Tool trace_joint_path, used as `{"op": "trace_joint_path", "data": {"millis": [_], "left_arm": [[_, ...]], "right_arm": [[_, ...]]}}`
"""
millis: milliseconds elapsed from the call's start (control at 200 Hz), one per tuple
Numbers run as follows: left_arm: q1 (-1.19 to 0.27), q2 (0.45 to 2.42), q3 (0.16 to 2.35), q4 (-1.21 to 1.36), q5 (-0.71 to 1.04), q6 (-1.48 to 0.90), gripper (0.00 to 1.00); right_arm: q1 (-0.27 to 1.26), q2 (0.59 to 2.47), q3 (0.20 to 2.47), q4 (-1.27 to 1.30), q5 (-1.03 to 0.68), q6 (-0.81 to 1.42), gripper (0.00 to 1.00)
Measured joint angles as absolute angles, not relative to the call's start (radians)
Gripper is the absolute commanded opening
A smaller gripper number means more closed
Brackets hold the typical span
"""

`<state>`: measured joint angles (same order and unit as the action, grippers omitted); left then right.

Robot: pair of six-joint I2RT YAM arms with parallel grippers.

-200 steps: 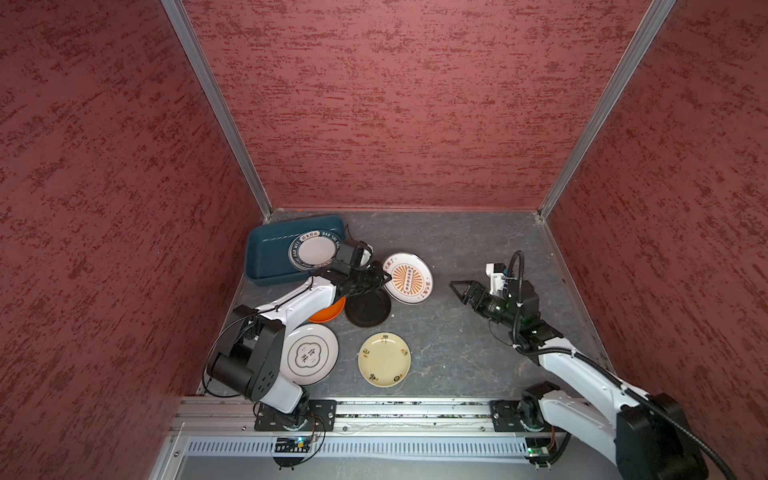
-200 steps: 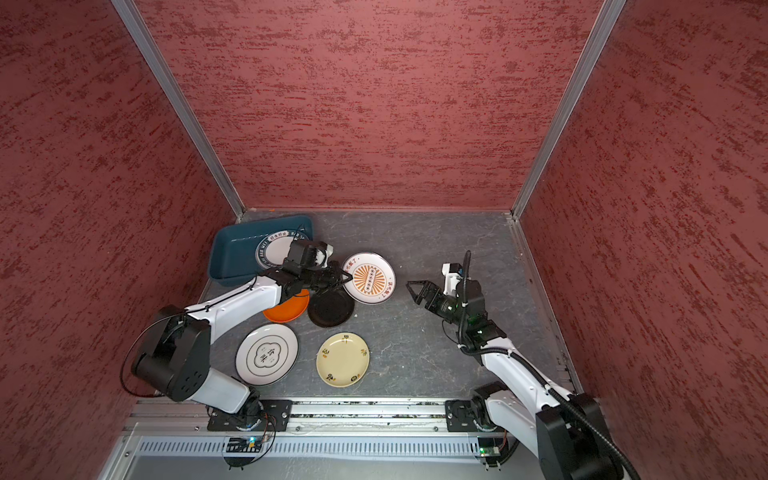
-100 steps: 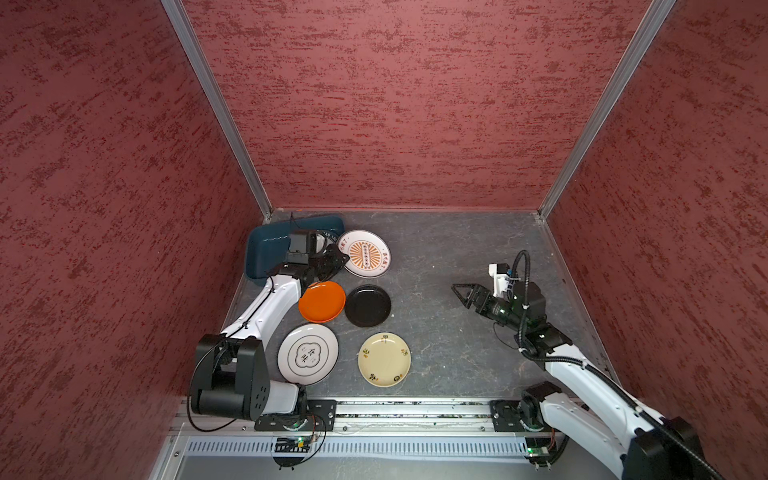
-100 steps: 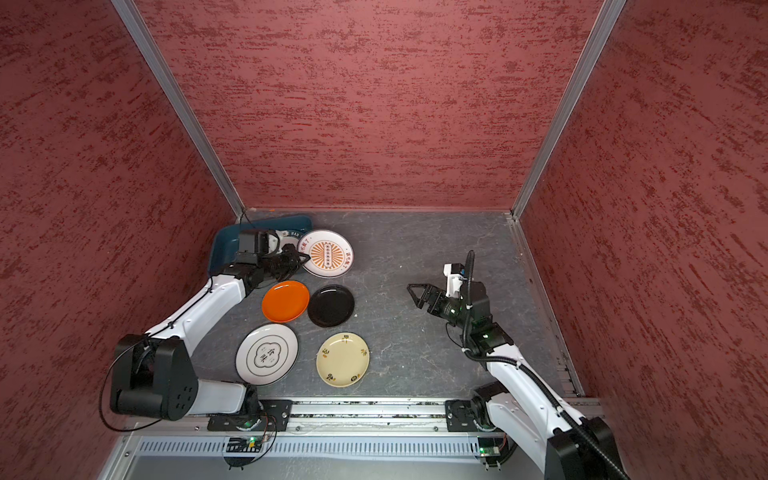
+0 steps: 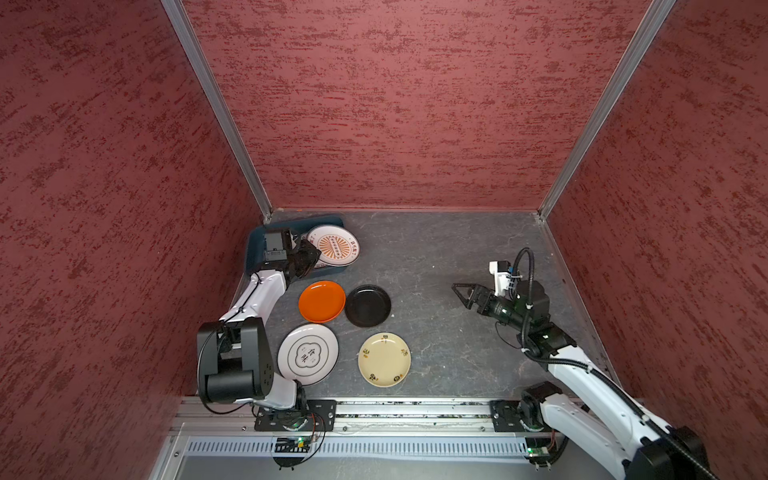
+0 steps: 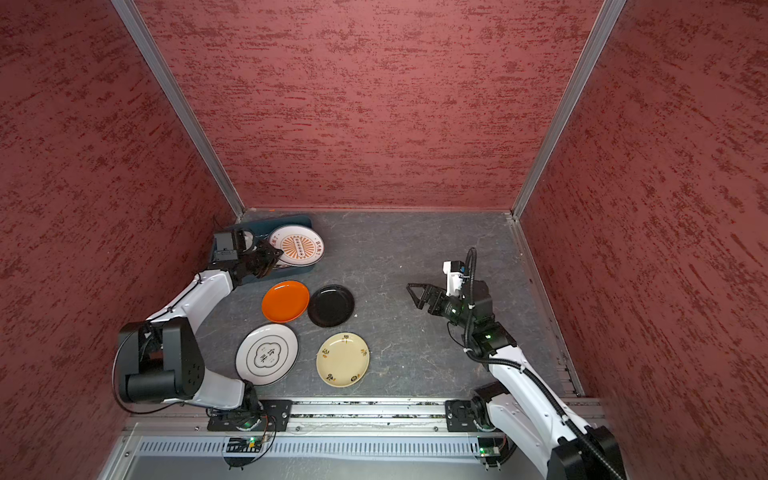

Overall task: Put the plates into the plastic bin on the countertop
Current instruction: 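Carry the sunburst plate to the teal bin with the left gripper while right gripper withdraws, then lower the sunburst plate into the teal bin and open the left gripper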

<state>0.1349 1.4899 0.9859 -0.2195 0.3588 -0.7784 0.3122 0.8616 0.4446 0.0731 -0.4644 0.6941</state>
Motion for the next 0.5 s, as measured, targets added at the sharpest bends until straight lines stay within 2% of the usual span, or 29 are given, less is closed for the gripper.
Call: {"op": "trace_joint_path", "data": {"millis": [321, 501], "left_arm": [[0.249, 1.585, 1.074, -0.207, 0.352, -0.776, 0.0], [0.267, 1.629, 1.085, -0.201, 0.328, -0.758, 0.0]], "right_arm": [[0.312, 0.854, 0.461, 0.008, -0.446, 0.672, 0.99], [0.312, 0.854, 0.468, -0.014, -0.435, 0.661, 0.99]]}}
